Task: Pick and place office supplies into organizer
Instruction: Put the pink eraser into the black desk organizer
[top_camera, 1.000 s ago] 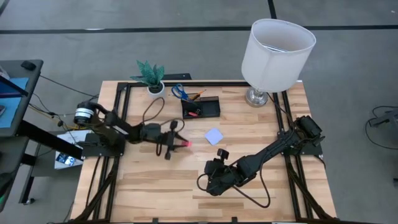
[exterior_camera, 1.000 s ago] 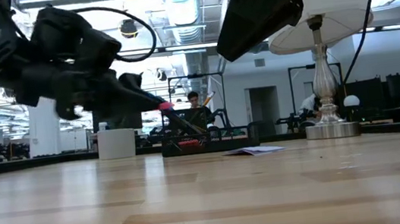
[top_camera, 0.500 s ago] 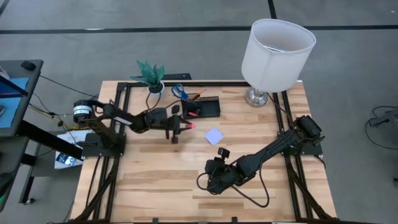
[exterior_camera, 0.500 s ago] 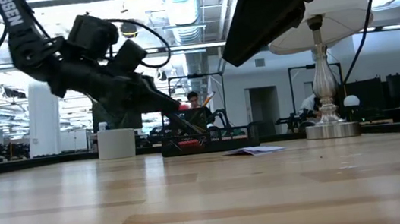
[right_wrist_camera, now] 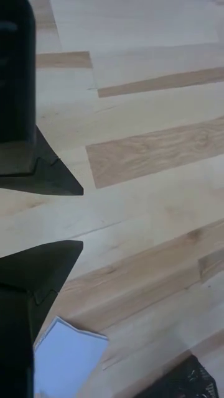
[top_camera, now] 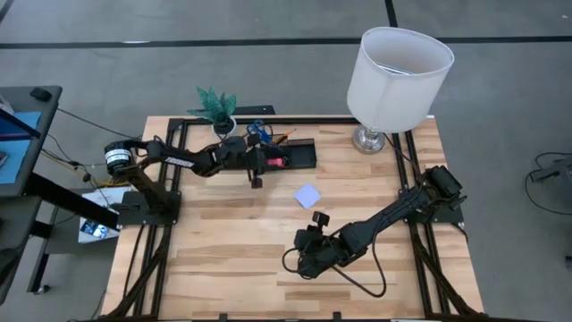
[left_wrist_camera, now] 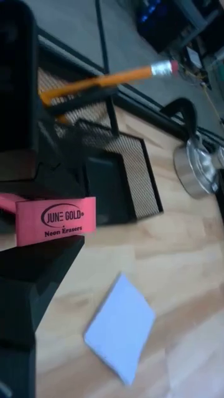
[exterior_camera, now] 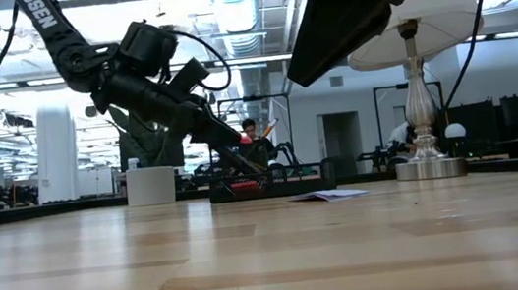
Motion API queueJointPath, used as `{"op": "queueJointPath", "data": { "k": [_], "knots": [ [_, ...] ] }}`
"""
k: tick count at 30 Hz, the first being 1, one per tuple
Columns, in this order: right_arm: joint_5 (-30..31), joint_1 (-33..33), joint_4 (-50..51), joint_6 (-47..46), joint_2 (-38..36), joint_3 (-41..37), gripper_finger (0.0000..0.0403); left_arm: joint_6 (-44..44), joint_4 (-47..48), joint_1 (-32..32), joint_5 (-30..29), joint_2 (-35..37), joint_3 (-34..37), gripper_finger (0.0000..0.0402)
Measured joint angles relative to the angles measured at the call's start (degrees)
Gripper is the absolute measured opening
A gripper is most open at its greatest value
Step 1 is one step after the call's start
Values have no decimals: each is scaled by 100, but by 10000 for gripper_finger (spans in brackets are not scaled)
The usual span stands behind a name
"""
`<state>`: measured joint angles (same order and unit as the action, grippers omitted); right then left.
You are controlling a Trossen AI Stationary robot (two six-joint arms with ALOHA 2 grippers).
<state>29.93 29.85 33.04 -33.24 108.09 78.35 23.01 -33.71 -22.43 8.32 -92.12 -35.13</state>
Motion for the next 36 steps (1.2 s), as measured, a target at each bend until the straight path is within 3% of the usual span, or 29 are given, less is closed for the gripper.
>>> {"op": "queueJointPath", "data": {
  "k": [12,36],
  "knots": [
    [4,0,-1,28,0,0,123,219,485,-355,-1,0,-223,95],
    [7,-47,-2,27,0,0,123,1083,879,-307,-222,-2,-226,95]
  ]
}}
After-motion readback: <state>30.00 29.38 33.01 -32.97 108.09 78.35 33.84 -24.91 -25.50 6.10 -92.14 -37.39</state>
